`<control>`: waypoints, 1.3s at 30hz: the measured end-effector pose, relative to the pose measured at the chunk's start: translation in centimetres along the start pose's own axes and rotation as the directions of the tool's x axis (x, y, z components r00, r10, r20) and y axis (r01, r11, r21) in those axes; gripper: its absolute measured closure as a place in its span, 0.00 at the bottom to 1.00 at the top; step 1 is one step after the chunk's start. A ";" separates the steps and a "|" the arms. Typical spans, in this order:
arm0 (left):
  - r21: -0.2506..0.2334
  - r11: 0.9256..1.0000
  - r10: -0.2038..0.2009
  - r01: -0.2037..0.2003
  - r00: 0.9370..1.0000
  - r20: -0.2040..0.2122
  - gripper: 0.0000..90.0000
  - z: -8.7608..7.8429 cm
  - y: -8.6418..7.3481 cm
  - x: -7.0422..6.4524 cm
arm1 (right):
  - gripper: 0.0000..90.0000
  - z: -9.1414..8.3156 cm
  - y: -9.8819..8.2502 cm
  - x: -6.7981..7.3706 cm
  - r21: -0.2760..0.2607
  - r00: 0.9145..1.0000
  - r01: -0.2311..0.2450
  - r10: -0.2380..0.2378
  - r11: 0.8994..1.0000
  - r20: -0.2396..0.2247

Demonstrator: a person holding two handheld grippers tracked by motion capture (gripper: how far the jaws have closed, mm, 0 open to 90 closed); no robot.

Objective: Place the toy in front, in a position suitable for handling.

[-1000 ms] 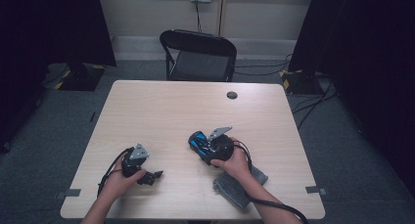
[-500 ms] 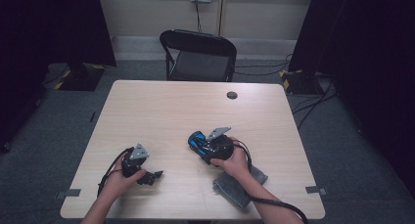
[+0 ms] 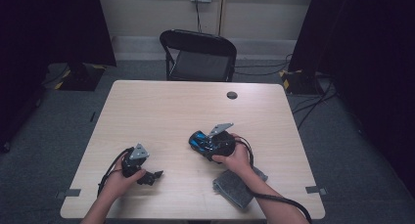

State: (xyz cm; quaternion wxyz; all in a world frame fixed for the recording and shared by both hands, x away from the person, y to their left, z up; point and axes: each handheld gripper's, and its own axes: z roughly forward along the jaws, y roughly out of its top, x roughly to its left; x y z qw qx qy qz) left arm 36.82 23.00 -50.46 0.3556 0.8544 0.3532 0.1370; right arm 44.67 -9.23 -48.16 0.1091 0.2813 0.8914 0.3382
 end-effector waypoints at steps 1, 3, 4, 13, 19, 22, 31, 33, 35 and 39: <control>0.000 1.000 0.000 0.000 1.000 0.000 0.00 0.0 0.0 0.0 | 0.30 0.0 -0.1 -0.1 -0.005 1.000 -0.001 0.001 1.000 -0.003; 0.000 1.000 0.000 0.000 1.000 0.000 0.00 0.0 0.0 0.0 | 0.30 0.0 -0.1 -0.1 -0.013 1.000 -0.012 0.012 1.000 -0.002; 0.000 1.000 0.000 0.000 1.000 0.000 0.00 0.0 0.0 0.0 | 0.30 0.0 -0.1 -0.2 -0.019 1.000 -0.020 0.019 1.000 -0.007; 0.000 1.000 0.000 0.000 1.000 0.000 0.00 0.0 0.0 0.0 | 0.30 -0.2 0.1 -0.5 -0.055 0.999 -0.039 0.038 0.998 -0.004; 0.000 1.000 0.001 -0.001 1.000 0.000 0.00 0.0 0.0 0.0 | 0.30 -0.2 0.7 -1.1 -0.096 1.000 -0.027 0.027 0.995 0.004; -0.001 1.000 -0.003 0.003 1.000 0.000 0.00 0.0 0.0 0.0 | 0.30 0.3 1.3 -1.6 -0.099 1.000 0.000 0.001 0.995 0.005; -0.001 1.000 -0.003 0.003 1.000 0.000 0.00 0.0 0.0 0.0 | 0.30 1.5 1.3 -3.4 -0.097 0.999 0.033 -0.037 0.995 -0.036; -0.001 1.000 -0.003 0.003 1.000 0.000 0.00 0.0 0.0 0.0 | 0.30 1.6 1.0 -3.7 -0.096 0.999 0.030 -0.034 0.995 -0.042; -0.001 1.000 -0.003 0.003 1.000 0.000 0.00 0.0 0.0 0.0 | 0.30 1.6 0.8 -4.0 -0.100 0.998 0.030 -0.035 0.995 -0.051; -0.001 1.000 -0.003 0.003 1.000 0.000 0.00 0.0 0.0 0.0 | 0.30 1.7 0.4 -4.3 -0.101 0.997 0.034 -0.041 0.994 -0.065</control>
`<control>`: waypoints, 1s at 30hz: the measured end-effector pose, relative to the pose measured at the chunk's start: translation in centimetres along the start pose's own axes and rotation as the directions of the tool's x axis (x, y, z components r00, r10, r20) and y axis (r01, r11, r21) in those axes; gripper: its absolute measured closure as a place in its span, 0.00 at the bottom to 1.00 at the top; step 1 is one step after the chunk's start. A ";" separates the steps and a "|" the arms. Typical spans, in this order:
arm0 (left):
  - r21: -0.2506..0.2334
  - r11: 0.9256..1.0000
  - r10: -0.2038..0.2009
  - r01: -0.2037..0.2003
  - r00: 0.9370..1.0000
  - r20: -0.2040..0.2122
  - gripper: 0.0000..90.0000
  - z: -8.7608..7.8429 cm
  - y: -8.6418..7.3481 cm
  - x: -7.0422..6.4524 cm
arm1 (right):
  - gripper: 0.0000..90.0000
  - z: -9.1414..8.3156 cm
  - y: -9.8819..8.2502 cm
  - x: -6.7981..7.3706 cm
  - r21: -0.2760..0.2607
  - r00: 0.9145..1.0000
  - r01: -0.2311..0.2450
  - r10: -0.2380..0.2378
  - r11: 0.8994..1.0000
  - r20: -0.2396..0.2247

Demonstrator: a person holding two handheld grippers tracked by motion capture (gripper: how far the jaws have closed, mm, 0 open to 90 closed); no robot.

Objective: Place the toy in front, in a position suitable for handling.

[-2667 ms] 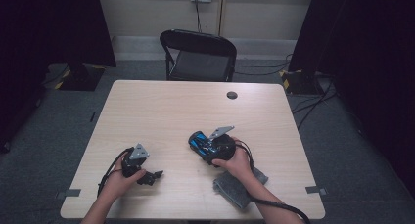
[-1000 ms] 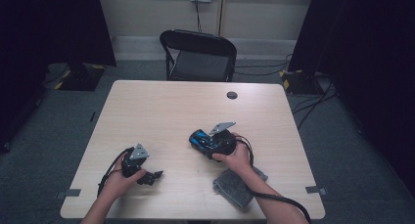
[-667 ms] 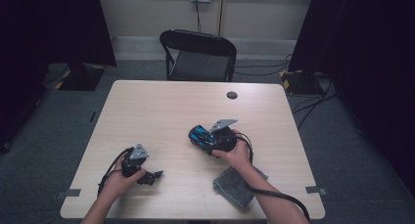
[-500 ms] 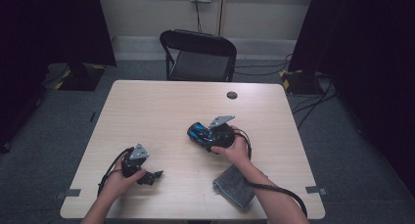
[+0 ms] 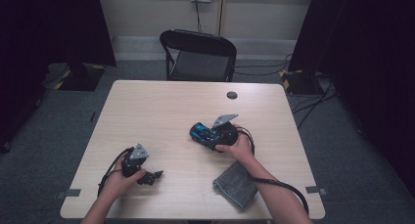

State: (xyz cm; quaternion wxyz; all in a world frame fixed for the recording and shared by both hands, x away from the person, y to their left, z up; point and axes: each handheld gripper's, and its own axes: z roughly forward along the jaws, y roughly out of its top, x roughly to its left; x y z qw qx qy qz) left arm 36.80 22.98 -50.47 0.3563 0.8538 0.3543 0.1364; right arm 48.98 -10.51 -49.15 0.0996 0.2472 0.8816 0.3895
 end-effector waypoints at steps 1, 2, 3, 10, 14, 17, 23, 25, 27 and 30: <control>0.000 1.000 0.000 0.000 1.000 0.000 0.00 0.0 0.0 0.0 | 0.30 0.1 -0.1 0.0 0.002 1.000 0.001 -0.001 1.000 -0.003; 0.000 1.000 0.000 0.000 1.000 0.000 0.00 0.0 0.0 0.0 | 0.30 0.1 -0.2 -0.1 0.009 1.000 0.007 -0.007 1.000 -0.004; 0.000 1.000 0.000 0.000 1.000 0.000 0.00 0.0 0.0 0.0 | 0.30 0.2 -0.3 -0.1 0.019 1.000 0.009 -0.009 1.000 -0.004; 0.000 1.000 0.000 0.000 1.000 0.000 0.00 0.0 0.0 0.0 | 0.30 0.4 -0.3 -0.2 0.036 1.000 0.003 -0.003 0.999 -0.008; 0.000 1.000 0.000 0.000 1.000 0.000 0.00 0.0 0.0 0.0 | 0.29 0.4 -0.2 -0.1 0.050 1.000 0.004 -0.004 0.999 -0.003; 0.001 1.000 0.001 -0.001 1.000 0.001 0.00 0.0 0.0 0.0 | 0.29 0.3 -0.2 -0.1 0.059 1.000 -0.001 0.001 0.998 -0.001; 0.000 1.000 0.000 0.000 1.000 0.000 0.00 0.0 0.0 0.0 | 0.21 0.1 -0.1 -0.2 0.054 0.999 -0.034 0.034 0.998 0.005; 0.000 1.000 0.000 0.000 1.000 0.000 0.00 0.0 0.0 0.0 | 0.20 0.0 -0.1 -0.2 0.059 1.000 -0.030 0.030 0.998 0.005; 0.000 1.000 0.000 0.000 1.000 0.000 0.00 0.0 0.0 0.0 | 0.20 -0.2 0.0 -0.1 0.059 1.000 -0.025 0.025 0.998 0.006; 0.000 1.000 0.000 0.000 1.000 0.000 0.00 0.0 0.0 0.0 | 0.19 -0.4 0.1 -0.1 0.060 1.000 -0.025 0.025 0.998 0.003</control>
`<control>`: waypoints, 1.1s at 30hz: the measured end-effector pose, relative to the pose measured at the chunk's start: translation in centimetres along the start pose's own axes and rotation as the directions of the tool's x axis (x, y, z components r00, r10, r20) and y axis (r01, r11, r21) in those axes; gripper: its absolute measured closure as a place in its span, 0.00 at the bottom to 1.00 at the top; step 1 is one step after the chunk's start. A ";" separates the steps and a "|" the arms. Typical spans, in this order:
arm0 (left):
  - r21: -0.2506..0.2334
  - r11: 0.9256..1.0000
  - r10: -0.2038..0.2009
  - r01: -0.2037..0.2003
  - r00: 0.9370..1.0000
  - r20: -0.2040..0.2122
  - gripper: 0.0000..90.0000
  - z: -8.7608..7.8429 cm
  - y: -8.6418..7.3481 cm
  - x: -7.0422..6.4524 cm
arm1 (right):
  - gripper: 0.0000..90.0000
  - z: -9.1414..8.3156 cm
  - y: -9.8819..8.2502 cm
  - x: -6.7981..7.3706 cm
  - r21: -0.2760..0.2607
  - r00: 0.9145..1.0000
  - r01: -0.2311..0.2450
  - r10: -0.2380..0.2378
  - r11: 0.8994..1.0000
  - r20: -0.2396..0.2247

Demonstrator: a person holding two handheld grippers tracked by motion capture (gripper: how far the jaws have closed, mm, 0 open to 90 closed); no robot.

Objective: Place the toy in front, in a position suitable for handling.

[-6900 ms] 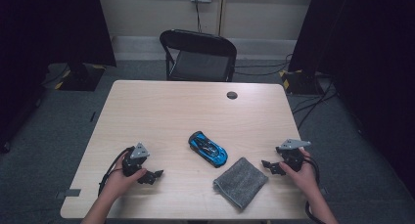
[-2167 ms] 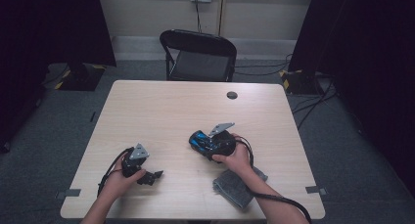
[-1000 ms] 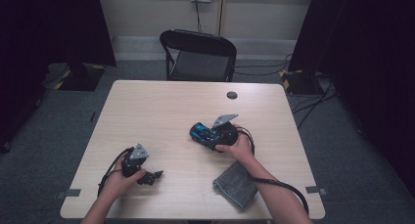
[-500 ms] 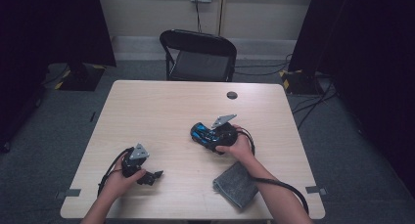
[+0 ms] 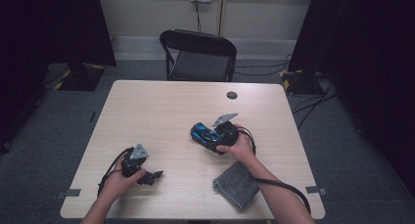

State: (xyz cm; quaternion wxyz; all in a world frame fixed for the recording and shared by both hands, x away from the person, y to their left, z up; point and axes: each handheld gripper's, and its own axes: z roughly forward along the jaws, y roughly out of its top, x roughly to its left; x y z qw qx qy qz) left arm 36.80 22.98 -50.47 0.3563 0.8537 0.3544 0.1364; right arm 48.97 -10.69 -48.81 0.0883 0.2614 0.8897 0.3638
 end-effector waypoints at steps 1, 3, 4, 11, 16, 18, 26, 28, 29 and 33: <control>0.000 1.000 0.000 0.000 1.000 0.000 0.00 0.0 0.0 0.0 | 0.19 -0.1 0.0 0.0 0.002 1.000 0.002 -0.002 1.000 0.003; 0.000 1.000 0.001 -0.001 1.000 0.000 0.00 0.0 0.0 0.0 | 0.19 -0.3 0.1 0.1 0.000 1.000 0.003 -0.003 1.000 -0.001; 0.000 1.000 0.001 -0.001 1.000 0.000 0.00 0.0 0.0 0.0 | 0.20 -0.4 0.2 0.2 -0.005 1.000 0.002 -0.002 1.000 0.000; 0.000 1.000 0.000 0.000 1.000 0.000 0.00 0.0 0.0 0.0 | 0.20 -2.0 0.5 0.3 -0.033 1.000 0.003 -0.003 0.999 -0.004; 0.001 1.000 0.002 -0.002 1.000 0.001 0.00 0.0 0.0 0.0 | 0.19 -3.7 0.2 0.3 -0.057 1.000 0.011 -0.011 0.998 0.005; 0.001 1.000 0.000 0.001 1.000 -0.002 0.00 0.0 0.0 0.0 | 0.18 -4.2 -0.2 0.2 -0.056 1.000 0.012 -0.011 0.998 0.015; -0.003 1.000 0.001 -0.001 1.000 0.007 0.05 -0.3 0.2 -0.6 | 0.18 -5.7 -2.1 -0.9 -0.046 0.999 -0.018 0.020 0.999 0.038; -0.030 0.999 -0.033 0.034 0.999 0.029 0.26 -0.5 0.5 -0.8 | 0.17 -6.2 -2.5 -1.2 -0.059 0.999 -0.034 0.036 0.998 0.035; -0.042 0.998 -0.049 0.050 0.998 0.037 0.26 -0.5 0.7 -0.9 | 0.17 -6.4 -2.7 -1.4 -0.062 0.999 -0.035 0.037 0.997 0.034; -0.065 0.998 -0.021 0.024 0.998 0.055 0.22 -0.6 1.8 -1.8 | 0.17 -7.1 -3.5 -1.9 -0.061 0.998 -0.026 0.029 0.998 0.049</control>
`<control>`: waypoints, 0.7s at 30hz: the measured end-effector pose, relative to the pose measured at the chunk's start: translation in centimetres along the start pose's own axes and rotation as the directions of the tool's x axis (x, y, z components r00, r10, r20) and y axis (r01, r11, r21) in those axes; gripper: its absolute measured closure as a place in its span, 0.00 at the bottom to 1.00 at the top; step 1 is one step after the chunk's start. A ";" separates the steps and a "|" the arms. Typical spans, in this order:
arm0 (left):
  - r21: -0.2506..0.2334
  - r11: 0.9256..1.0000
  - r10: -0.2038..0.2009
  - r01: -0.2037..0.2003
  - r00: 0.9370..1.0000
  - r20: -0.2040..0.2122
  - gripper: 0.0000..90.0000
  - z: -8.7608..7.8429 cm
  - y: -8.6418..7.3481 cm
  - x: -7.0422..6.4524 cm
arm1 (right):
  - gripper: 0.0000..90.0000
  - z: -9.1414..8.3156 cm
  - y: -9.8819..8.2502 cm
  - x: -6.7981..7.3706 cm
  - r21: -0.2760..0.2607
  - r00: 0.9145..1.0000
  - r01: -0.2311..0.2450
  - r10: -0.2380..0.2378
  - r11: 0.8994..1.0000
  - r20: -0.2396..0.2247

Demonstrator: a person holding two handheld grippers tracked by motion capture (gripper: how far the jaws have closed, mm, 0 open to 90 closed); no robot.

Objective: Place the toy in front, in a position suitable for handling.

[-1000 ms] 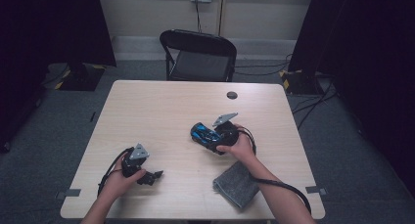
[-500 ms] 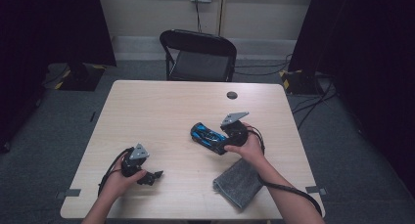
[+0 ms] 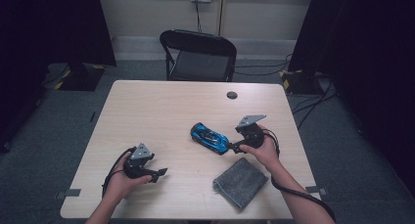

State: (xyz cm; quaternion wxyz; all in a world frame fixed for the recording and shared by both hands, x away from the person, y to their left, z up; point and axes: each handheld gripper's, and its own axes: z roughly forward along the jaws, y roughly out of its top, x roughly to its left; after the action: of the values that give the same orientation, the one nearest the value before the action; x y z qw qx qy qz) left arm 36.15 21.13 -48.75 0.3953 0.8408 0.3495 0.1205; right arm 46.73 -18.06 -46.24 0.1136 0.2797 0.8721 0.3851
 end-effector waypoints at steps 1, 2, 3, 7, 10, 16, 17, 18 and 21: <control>-0.002 1.000 0.000 0.000 1.000 0.005 0.19 0.1 0.3 -0.2 | 0.17 -0.1 -0.2 -0.1 -0.002 1.000 -0.003 0.003 1.000 0.000; -0.001 1.000 0.012 -0.012 1.000 0.009 0.18 0.2 0.8 -0.6 | 0.17 -0.2 -0.3 -0.2 -0.005 1.000 -0.006 0.006 1.000 0.001; -0.002 1.000 0.017 -0.017 1.000 0.014 0.18 0.4 1.1 -0.9 | 0.17 -0.2 -0.5 -0.4 -0.006 1.000 -0.012 0.012 1.000 0.005; -0.015 0.999 0.052 -0.051 0.996 0.065 0.18 1.2 2.9 -2.6 | 0.17 -0.4 -0.8 -0.5 -0.011 1.000 -0.017 0.017 1.000 0.001; -0.029 0.998 0.055 -0.052 0.993 0.107 0.18 2.3 4.2 -4.0 | 0.17 -0.5 -0.9 -0.4 -0.013 1.000 -0.015 0.015 1.000 -0.001; -0.035 0.995 0.093 -0.089 0.985 0.148 0.19 3.7 5.4 -5.7 | 0.17 -1.3 -0.8 0.2 -0.019 1.000 0.021 -0.022 1.000 -0.016; -0.033 0.995 0.097 -0.093 0.984 0.148 0.19 3.7 5.4 -5.8 | 0.18 -1.5 -0.8 0.3 -0.022 0.999 0.029 -0.029 0.999 -0.020; -0.031 0.995 0.096 -0.092 0.985 0.146 0.19 3.8 5.4 -5.8 | 0.19 -1.8 -0.8 0.4 -0.024 0.999 0.034 -0.035 0.999 -0.025; -0.021 0.995 0.096 -0.094 0.988 0.124 0.20 3.7 5.1 -5.4 | 0.20 -2.7 -1.1 0.8 -0.048 0.998 0.029 -0.031 0.998 -0.054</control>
State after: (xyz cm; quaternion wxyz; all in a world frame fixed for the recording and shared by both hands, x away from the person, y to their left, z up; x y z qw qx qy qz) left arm 36.55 13.04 -46.99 0.4165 0.8594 0.2830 0.0891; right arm 44.53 -19.88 -45.17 0.1019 0.2532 0.8696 0.4115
